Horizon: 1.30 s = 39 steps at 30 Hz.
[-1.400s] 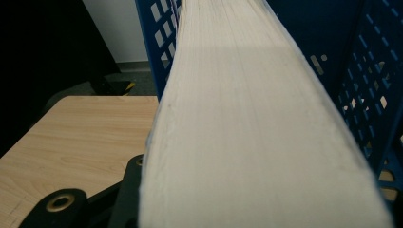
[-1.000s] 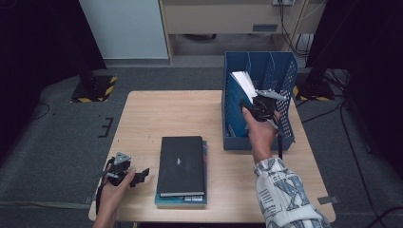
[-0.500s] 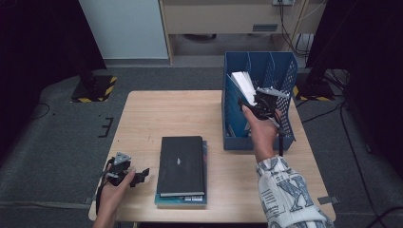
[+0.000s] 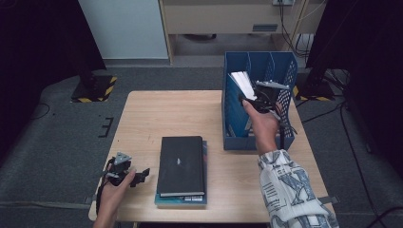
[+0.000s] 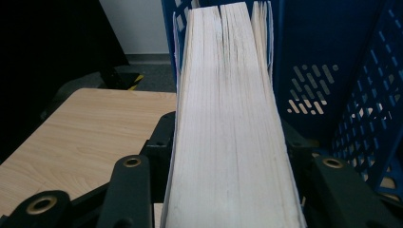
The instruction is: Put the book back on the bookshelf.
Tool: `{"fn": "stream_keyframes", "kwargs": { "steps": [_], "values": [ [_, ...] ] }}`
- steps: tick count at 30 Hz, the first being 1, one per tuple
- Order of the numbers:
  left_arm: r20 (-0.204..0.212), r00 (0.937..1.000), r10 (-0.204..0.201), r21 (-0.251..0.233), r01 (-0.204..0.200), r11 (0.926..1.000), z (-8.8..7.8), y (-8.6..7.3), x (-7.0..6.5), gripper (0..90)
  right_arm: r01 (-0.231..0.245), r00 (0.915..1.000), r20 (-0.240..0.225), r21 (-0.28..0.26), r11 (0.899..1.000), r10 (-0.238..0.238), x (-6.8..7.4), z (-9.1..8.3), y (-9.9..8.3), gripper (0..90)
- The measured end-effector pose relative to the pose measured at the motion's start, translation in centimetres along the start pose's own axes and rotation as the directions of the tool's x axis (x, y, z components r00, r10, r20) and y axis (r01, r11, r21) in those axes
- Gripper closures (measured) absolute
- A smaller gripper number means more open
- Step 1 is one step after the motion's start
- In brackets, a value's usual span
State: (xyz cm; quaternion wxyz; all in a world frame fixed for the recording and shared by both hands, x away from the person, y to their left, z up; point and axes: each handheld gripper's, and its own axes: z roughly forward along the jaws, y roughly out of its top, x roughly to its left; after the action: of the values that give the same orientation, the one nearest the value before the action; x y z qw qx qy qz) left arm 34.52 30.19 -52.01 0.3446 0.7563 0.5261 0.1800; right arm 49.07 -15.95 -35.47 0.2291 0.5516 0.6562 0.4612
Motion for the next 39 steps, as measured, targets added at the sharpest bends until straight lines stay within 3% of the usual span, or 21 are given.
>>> {"fn": "stream_keyframes", "kwargs": {
  "steps": [8, 12, 21, 29, 39],
  "values": [
    [0.000, 1.0000, 0.000, 0.001, 0.000, 1.0000, 0.0, 0.0, 0.0, 9.3, 0.030, 0.9992, 0.024, 0.018, 0.999, -0.031, 0.4, 0.0, 0.2, 59.3],
    [0.001, 1.0000, -0.001, 0.001, 0.001, 1.0000, 0.0, 0.0, 0.0, 9.3, 0.014, 0.9993, 0.034, 0.020, 1.000, -0.015, 0.3, 0.0, 0.3, 59.9],
    [0.001, 1.0000, -0.003, -0.001, 0.003, 1.0000, 0.0, 0.0, 0.1, 9.3, 0.026, 0.9983, 0.053, -0.011, 1.000, -0.025, 0.5, 0.6, 0.9, 60.4],
    [0.003, 1.0000, -0.005, -0.002, 0.005, 1.0000, 0.0, 0.0, 0.2, 9.3, -0.006, 0.9972, 0.074, -0.035, 0.999, 0.008, 0.3, 1.7, 2.2, 60.4],
    [0.004, 1.0000, -0.004, -0.002, 0.004, 1.0000, 0.0, 0.0, 0.2, 9.3, -0.005, 0.9951, 0.098, -0.061, 0.998, 0.011, 0.4, 3.0, 3.9, 60.4]
  ]
}}
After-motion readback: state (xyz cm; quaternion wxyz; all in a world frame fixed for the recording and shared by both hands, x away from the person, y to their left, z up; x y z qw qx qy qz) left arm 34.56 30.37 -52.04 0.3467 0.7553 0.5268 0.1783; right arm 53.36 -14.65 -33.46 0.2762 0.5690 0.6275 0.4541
